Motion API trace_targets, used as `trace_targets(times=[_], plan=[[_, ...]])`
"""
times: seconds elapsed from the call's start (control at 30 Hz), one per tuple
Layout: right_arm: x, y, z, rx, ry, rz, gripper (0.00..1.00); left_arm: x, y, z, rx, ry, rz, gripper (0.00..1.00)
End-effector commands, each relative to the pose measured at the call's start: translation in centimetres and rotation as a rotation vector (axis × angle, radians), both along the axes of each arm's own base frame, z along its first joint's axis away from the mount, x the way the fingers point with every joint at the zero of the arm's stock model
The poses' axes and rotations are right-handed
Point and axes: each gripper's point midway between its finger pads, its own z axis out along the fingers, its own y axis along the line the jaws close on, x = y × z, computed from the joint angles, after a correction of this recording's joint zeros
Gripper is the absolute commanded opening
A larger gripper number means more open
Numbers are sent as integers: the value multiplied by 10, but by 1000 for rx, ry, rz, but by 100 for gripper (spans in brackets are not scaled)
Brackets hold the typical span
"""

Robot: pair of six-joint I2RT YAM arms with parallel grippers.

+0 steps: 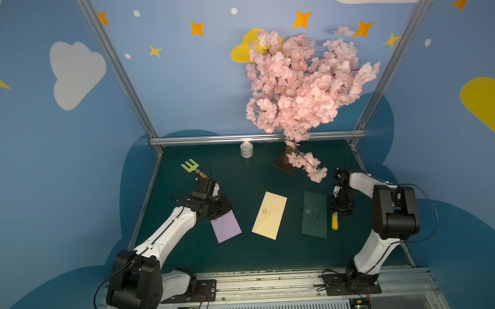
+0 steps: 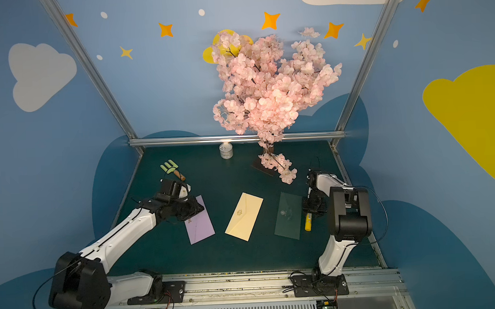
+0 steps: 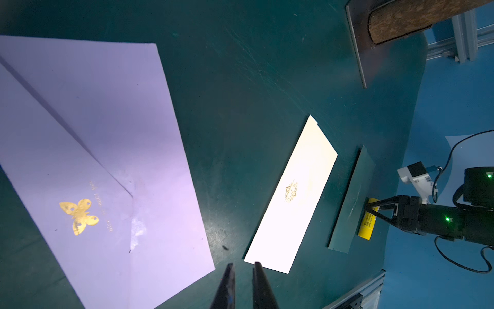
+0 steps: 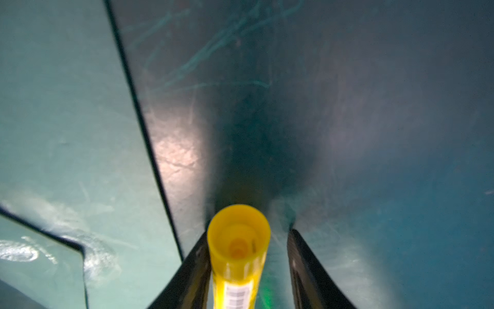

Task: Seal the envelope with a glue stick
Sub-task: Place the glue stick at the center of the board, then reset both arms

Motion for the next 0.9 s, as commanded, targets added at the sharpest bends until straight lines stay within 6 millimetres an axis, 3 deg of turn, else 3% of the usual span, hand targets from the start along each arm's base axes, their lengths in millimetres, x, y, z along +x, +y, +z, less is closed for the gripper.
trace_targets(times=[0.0, 0.17, 0.33, 0.5, 0.73, 0.87], plan=[[-3, 1, -1, 6, 11, -13, 50, 0, 2, 5, 7, -2, -14, 16], [4, 1, 11, 8, -31, -12, 55, 4, 9, 10, 13, -10, 1, 17], [20, -1, 40, -3, -105, -6, 60, 11, 19, 17, 31, -21, 18, 20], [39, -13, 69, -29, -229, -37, 71, 23, 45, 34, 61, -60, 78, 25], [78, -33, 113, -92, -615, -118, 86, 50, 97, 60, 190, -197, 190, 78], [92, -41, 131, -161, -881, -117, 87, 66, 141, 66, 365, -351, 336, 100]])
